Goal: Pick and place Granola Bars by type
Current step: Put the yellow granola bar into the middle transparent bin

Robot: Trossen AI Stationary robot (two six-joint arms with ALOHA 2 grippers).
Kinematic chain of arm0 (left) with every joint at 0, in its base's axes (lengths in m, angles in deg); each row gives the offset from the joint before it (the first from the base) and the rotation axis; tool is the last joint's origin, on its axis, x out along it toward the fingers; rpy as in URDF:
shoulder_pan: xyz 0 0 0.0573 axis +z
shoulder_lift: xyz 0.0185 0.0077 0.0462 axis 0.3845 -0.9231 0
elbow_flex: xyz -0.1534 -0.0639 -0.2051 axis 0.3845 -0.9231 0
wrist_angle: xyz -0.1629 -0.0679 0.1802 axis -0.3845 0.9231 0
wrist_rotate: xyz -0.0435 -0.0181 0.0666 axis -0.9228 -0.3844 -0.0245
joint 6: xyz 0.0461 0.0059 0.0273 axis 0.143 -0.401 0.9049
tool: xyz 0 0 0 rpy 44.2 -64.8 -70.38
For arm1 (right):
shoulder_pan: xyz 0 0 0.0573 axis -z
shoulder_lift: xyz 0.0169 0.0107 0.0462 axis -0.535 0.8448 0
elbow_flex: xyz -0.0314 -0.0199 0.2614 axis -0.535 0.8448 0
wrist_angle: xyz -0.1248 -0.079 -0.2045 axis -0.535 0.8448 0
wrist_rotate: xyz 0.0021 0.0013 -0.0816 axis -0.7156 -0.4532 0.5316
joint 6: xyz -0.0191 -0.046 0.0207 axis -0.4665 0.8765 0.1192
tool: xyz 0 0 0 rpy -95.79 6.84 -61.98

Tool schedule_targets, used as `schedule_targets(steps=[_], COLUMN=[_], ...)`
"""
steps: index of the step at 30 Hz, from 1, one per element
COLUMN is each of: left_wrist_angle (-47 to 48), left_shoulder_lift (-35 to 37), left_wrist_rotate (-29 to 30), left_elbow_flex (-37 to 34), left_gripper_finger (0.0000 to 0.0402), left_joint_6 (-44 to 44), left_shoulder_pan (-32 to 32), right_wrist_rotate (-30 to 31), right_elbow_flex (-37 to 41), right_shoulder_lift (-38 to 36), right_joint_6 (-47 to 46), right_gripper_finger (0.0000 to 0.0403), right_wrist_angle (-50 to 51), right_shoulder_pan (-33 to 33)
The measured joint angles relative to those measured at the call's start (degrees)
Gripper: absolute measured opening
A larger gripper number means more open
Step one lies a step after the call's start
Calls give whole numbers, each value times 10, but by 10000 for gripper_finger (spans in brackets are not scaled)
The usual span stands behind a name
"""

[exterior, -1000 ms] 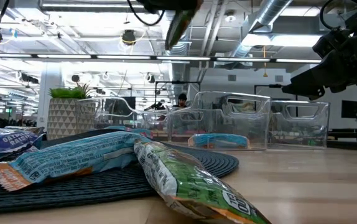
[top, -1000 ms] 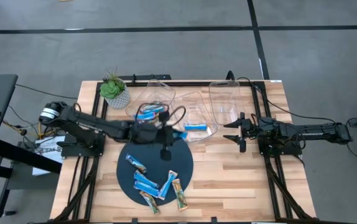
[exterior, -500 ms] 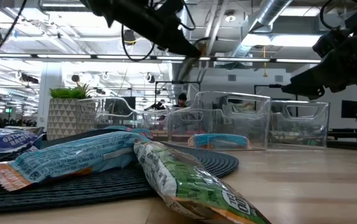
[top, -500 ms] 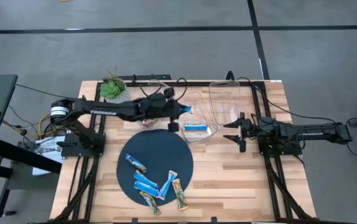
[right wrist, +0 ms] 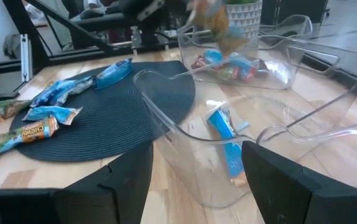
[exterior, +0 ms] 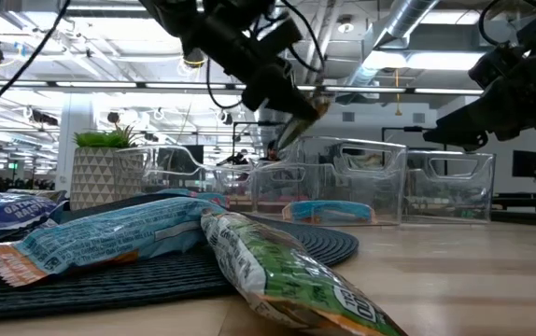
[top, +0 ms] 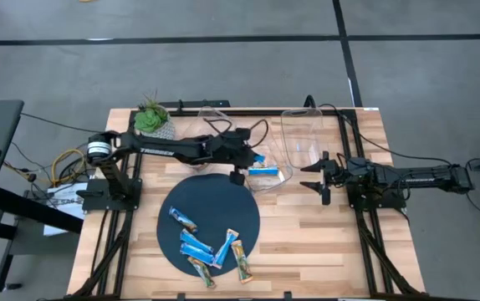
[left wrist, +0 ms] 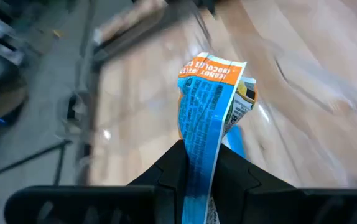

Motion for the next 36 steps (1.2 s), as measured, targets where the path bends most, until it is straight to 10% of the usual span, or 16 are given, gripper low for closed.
schedule_targets(steps=[13,36], left_wrist_angle=[25,-12], left_shoulder_lift=[-57,-47], left_wrist_rotate=[19,21], left_elbow_flex=[22,21], left_gripper_finger=[56,176], left_joint_6=[10,-5], left_shoulder_pan=[-13,-43], right_wrist_rotate=[-1,-1], right_elbow_flex=[0,0], right_shoulder_lift=[0,0], right_joint_6=[0,0], right_gripper_finger=[240,240], right_wrist_angle=[0,0], right_shoulder_pan=[0,0])
